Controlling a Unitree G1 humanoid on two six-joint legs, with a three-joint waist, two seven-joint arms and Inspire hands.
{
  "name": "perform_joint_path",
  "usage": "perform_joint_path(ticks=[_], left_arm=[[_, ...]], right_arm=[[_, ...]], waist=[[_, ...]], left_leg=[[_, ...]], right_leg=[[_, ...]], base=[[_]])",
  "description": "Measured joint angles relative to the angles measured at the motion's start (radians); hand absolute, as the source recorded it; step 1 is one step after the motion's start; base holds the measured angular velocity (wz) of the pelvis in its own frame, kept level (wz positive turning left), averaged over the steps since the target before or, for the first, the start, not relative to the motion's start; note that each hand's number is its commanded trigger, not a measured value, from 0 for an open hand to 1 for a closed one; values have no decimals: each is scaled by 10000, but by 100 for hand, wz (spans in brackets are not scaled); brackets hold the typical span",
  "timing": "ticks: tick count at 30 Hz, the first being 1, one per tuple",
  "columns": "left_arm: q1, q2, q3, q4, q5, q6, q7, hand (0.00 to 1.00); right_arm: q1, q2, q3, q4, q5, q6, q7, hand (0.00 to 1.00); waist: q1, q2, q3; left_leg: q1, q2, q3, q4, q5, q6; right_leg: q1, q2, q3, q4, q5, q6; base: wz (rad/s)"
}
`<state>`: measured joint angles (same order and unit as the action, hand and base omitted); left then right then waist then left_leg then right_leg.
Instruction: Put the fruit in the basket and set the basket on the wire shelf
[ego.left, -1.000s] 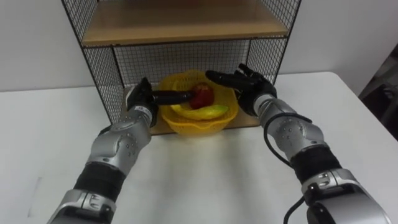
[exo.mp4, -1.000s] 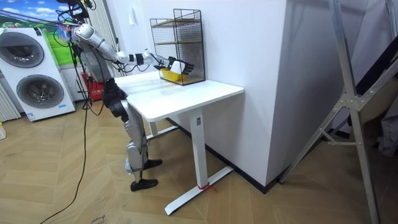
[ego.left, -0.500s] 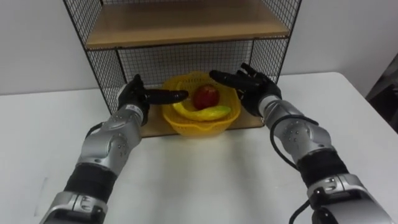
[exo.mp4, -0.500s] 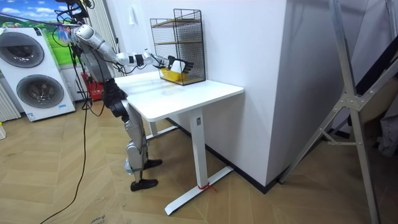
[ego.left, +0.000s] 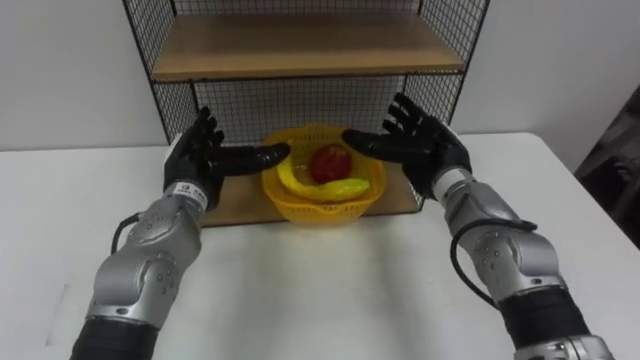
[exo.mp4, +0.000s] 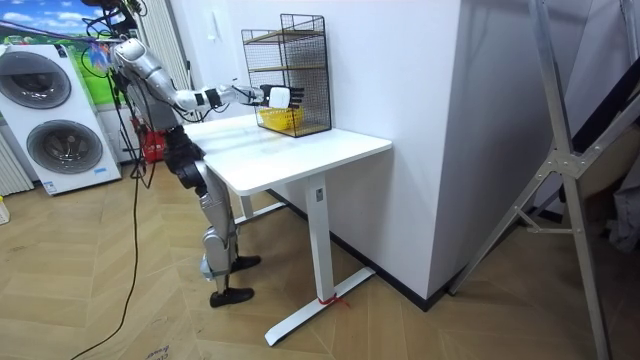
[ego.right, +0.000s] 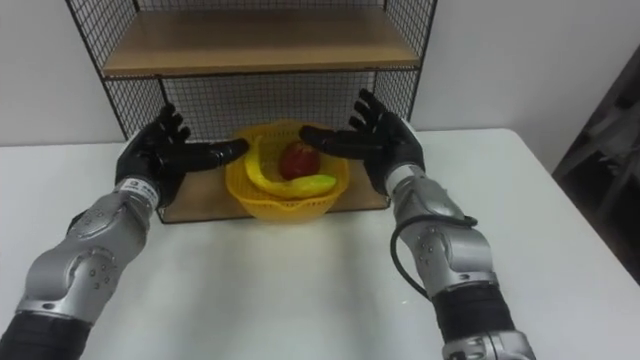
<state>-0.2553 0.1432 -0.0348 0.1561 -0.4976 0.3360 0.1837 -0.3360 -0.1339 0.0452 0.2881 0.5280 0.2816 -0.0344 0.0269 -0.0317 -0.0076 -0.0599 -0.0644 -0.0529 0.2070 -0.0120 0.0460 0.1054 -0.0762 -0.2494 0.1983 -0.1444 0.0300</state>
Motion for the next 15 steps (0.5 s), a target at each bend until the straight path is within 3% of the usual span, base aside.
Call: perform_joint_path(ticks=[6, 8, 11, 13, 15], left_arm=[[998, 16, -149, -868, -7, -389, -36, 0], [1148, 18, -180, -881, 0, -396, -182, 0], [1722, 44, -193, -1046, 126, -746, -550, 0], [1995, 45, -252, -1093, 134, -775, -715, 0], [2412, 42, -296, -1204, 276, -980, -1082, 0]], right_arm=[[1464, -266, 6, -1637, -547, -147, -56, 0], [1767, -263, 16, -1935, -694, -172, -25, 0], [2206, -245, 56, -2456, -1286, -219, 175, 0], [2463, -289, 53, -2718, -1402, -228, 178, 0], [2776, -276, 76, -2966, -1628, -443, 285, 0]], waist=[[-46, 215, 40], [-34, 227, 51], [30, 266, 86], [-33, 231, 69], [-221, 144, 74]], left_leg=[[50, 48, 182, -9, 5, -11], [-10, 62, 274, 39, -14, -14], [-179, 168, 406, 208, -259, -20], [-168, 140, 387, 119, -252, -32], [-193, 213, 740, 301, -296, -115]], right_leg=[[-59, -141, -79, -2, 1, 0], [-145, -306, -376, 87, 0, 5], [-223, -376, -625, 128, 8, 54], [-220, -360, -581, 55, 9, 57], [-216, -612, -1002, 99, 34, 98]], base=[[-5], [-20], [-30], [-3], [3]])
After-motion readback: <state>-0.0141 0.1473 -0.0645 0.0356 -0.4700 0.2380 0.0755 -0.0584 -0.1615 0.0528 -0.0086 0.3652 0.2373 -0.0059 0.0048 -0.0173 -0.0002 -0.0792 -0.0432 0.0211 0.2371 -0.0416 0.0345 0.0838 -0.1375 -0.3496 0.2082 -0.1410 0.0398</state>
